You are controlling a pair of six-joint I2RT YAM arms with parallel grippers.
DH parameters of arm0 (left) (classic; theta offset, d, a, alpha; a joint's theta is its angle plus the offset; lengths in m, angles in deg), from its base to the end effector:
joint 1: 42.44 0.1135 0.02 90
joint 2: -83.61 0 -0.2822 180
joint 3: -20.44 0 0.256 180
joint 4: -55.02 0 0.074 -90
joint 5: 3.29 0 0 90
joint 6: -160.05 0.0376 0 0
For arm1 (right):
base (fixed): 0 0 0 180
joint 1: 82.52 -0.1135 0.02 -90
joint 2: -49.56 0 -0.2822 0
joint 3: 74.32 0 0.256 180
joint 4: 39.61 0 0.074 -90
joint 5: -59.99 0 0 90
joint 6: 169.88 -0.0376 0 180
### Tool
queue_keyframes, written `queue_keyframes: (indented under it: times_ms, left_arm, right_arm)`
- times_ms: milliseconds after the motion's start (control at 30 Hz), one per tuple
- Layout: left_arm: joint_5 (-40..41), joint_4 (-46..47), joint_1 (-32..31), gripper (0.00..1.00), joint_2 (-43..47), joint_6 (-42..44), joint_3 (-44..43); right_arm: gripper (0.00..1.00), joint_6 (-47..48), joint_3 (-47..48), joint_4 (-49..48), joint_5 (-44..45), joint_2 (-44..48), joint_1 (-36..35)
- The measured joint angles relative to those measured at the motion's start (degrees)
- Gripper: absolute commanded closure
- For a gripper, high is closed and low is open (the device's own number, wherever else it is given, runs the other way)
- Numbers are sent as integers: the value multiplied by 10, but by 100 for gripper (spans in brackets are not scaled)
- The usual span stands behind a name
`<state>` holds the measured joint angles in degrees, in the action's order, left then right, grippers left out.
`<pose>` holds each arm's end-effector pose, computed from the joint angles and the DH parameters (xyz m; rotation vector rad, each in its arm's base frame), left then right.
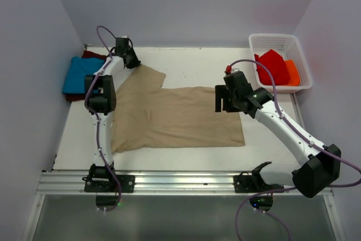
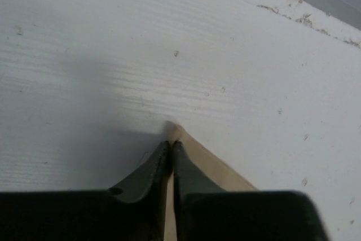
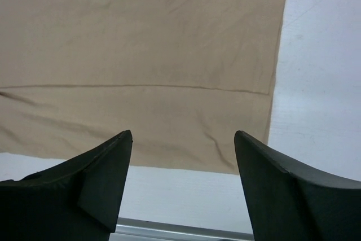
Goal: Fold and stack the t-shirts
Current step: Fold the tshirt
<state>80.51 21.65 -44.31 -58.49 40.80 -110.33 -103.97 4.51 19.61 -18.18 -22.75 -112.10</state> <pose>0.5724 -0.0228 0.1582 -0.5108 2.3241 -0.3904 0.2262 0.1195 0.3233 -0.0320 2.4688 0.1478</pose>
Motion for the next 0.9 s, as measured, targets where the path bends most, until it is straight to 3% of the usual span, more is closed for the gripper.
queue_keyframes:
  times_ms: [33, 67, 133, 233, 267, 367, 433, 467, 500, 533, 567, 633, 733, 900]
  left_arm:
    - [-2, 3, 0, 100, 0, -1, 4]
    - [-4, 3, 0, 100, 0, 3, 6]
    - [-7, 8, 1, 100, 1, 3, 9]
    - [-9, 16, 1, 100, 4, 3, 17]
    - [-9, 16, 1, 100, 6, 4, 20]
    - [-9, 18, 1, 100, 16, 4, 35]
    - [-9, 20, 2, 100, 27, 4, 53]
    - [-9, 20, 2, 100, 35, 5, 62]
    - [-9, 17, 2, 100, 42, 5, 71]
    - [-9, 14, 2, 100, 48, 6, 79]
    - [-9, 11, 2, 100, 54, 9, 84]
    - [-8, 8, 3, 100, 64, 11, 87]
    - [-9, 8, 5, 100, 79, 14, 87]
    - [-17, 9, 7, 100, 88, 14, 87]
  right_arm:
    - [38, -3, 0, 0, 5, -3, 0]
    - [45, -8, 0, 2, 12, -9, 0]
    - [48, -14, 0, 4, 24, -20, 0]
    - [64, -24, 0, 9, 45, -39, 1]
    - [74, -28, 0, 9, 54, -44, 3]
    - [92, -42, -1, 8, 81, -62, 18]
    - [93, -55, 1, 5, 94, -88, 43]
    - [90, -60, 5, 3, 101, -106, 56]
    - [78, -65, 12, -1, 109, -130, 67]
    - [48, -70, 23, -3, 120, -158, 78]
    - [33, -76, 37, -7, 130, -187, 85]
    - [12, -78, 82, -9, 147, -255, 94]
    - [8, -74, 168, -16, 157, -349, 102]
    - [10, -65, 318, -20, 157, -468, 116]
